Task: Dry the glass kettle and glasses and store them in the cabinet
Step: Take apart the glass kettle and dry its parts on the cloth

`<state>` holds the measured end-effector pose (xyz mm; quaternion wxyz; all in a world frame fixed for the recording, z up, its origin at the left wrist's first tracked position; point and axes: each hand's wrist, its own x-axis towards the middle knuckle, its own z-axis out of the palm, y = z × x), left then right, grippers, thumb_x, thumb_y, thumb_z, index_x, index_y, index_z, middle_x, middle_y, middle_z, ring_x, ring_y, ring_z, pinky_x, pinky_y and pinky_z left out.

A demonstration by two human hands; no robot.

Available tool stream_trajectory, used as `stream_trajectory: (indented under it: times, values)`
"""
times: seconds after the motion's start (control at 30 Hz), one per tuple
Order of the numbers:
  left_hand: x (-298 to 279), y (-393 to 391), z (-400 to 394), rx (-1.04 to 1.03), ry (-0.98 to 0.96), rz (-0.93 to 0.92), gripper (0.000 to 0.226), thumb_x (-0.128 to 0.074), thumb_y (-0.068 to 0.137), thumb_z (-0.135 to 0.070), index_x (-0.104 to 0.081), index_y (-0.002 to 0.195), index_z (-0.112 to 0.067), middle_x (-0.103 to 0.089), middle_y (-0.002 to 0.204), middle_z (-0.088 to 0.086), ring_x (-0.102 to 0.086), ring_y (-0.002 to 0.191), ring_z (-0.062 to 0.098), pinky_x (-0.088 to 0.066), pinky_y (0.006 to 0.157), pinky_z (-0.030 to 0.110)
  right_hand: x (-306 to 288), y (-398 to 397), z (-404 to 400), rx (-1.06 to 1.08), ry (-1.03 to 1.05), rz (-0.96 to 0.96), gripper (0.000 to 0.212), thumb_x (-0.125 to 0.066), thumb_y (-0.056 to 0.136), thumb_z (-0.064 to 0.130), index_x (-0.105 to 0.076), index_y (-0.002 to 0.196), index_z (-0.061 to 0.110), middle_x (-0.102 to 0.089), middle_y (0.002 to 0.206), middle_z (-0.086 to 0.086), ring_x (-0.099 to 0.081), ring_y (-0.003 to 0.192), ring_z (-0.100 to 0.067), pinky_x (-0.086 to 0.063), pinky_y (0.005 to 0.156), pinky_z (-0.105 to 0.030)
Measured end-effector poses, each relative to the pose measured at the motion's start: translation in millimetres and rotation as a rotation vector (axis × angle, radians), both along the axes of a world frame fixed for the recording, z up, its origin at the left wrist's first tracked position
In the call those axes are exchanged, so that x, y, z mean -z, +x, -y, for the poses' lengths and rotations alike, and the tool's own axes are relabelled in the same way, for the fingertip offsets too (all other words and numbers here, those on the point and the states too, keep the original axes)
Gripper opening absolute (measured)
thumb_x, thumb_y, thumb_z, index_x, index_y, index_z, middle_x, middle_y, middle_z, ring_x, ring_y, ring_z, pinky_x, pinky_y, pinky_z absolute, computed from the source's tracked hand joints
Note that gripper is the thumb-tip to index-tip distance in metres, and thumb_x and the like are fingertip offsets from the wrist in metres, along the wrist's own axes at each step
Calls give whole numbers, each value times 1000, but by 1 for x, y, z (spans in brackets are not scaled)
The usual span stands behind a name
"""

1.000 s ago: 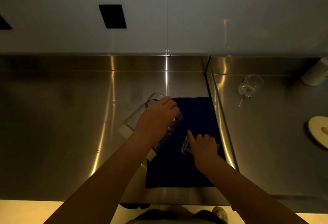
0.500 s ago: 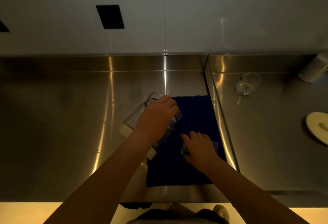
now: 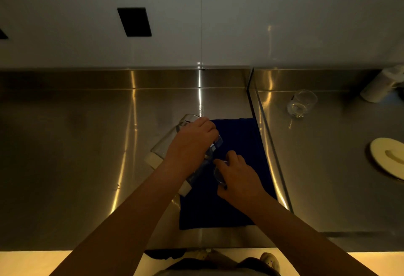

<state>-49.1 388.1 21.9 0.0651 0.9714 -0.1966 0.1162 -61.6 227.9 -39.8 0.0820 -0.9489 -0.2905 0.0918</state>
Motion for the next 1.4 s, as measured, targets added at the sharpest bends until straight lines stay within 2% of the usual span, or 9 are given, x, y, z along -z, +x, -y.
stream_trajectory:
  times: [0.23,0.57,0.7,0.8,0.9,1.07,1.23,1.33,1.4]
  values:
    - [4,3,-2,-8,33,4,23,-69,75,-6,-67,97,-12,-63,108,5,-55,106,22,-48,87,35,-6,-4,-1,45,20,-18,64,-61,83,36,-32,138,22,-29,136,-4,-38,114,-19,-38,69,-22]
    - [5,3,0,0,13,36,19,-71,75,-7,-68,93,-12,-65,102,5,-58,99,21,-50,82,34,-1,-9,2,64,28,-41,60,-58,86,38,-31,136,20,-36,132,-3,-43,111,-19,-41,70,-24]
    - [4,0,0,-1,-7,41,28,-79,67,-7,-69,92,-13,-66,102,5,-60,96,21,-49,77,29,-4,-7,4,12,35,19,59,-56,88,40,-33,137,17,-41,134,-2,-40,118,-19,-39,91,-27]
    - [0,-3,0,-8,-36,24,45,-88,52,-11,-70,94,-10,-67,105,10,-65,95,24,-52,72,29,-15,-7,0,13,194,54,64,-58,88,42,-32,141,17,-39,141,0,-36,127,-15,-32,103,-24]
    - [0,-7,-1,-28,-35,7,61,-91,49,-15,-68,105,-2,-66,111,17,-65,100,30,-55,79,34,-33,-6,-9,35,393,108,61,-62,88,32,-36,141,16,-42,141,-1,-37,128,-13,-23,101,-15]
    - [4,-19,-5,-107,-269,-25,76,-75,74,-10,-39,141,-4,-38,147,16,-48,126,28,-37,98,27,-51,-4,-27,-23,546,232,61,-68,85,17,-41,138,6,-46,140,-13,-45,127,-24,-33,102,-27]
    - [2,-33,-13,-103,-445,-8,78,-70,80,-4,-27,145,-3,-22,154,18,-56,93,11,-39,70,9,-51,5,-35,-219,520,313,57,-70,82,5,-46,133,2,-50,136,-17,-46,127,-27,-31,105,-32]
    - [12,-43,-20,-151,-450,-6,76,-64,84,-4,-22,147,-5,-23,154,17,-58,111,24,-45,87,21,-48,8,-40,-246,445,316,59,-71,81,6,-46,134,4,-47,139,-16,-43,130,-28,-34,106,-34]
    - [20,-52,-26,-275,-430,-7,67,-51,91,-7,-18,149,-9,-21,156,11,-43,131,26,-31,105,24,-46,8,-43,-222,402,318,63,-71,79,5,-45,136,3,-45,140,-18,-43,130,-31,-40,103,-39]
